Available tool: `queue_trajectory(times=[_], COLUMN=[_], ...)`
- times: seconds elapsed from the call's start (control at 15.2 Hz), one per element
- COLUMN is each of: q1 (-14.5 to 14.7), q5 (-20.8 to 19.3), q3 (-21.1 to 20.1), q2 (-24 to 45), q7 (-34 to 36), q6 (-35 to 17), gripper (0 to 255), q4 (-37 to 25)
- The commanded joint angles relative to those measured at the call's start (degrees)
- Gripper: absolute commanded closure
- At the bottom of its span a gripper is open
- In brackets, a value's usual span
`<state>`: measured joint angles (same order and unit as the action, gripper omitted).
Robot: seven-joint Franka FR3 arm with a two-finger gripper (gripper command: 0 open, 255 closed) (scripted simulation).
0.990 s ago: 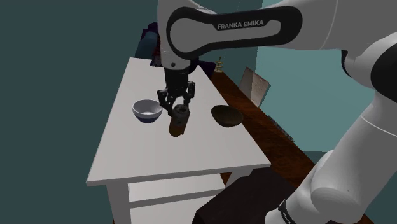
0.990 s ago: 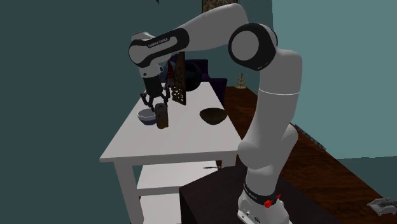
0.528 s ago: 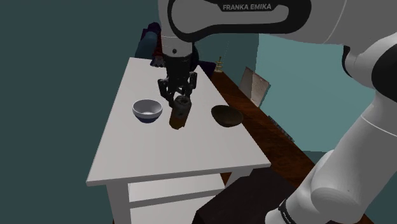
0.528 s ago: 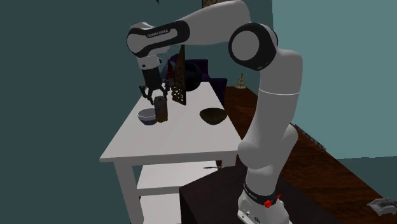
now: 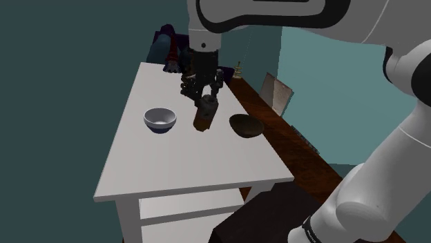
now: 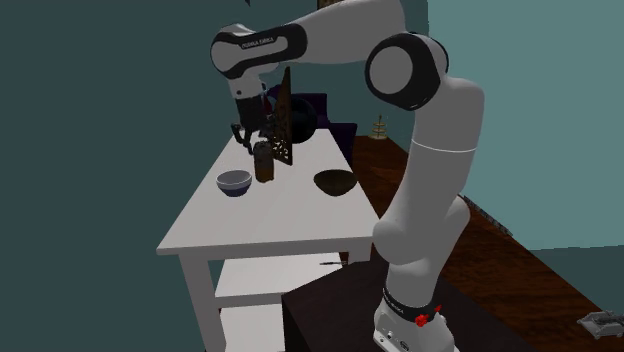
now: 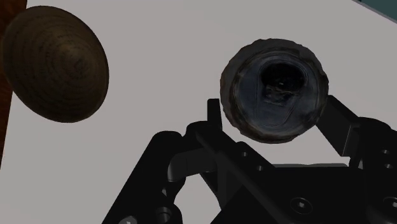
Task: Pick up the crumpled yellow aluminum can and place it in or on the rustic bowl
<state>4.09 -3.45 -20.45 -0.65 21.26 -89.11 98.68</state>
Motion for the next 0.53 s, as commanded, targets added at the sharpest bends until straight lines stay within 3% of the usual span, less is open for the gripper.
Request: queue_trajectory(times=[0.0, 0.46], q1=[-1.35, -5.94], q5=[0.01, -0.75], q3=[1.38, 6.73], q2=[-1.36, -5.1], q7=[-2.87, -12.89], q6=[0.25, 0.08], gripper=[255, 255], q4=[0.85, 3.87])
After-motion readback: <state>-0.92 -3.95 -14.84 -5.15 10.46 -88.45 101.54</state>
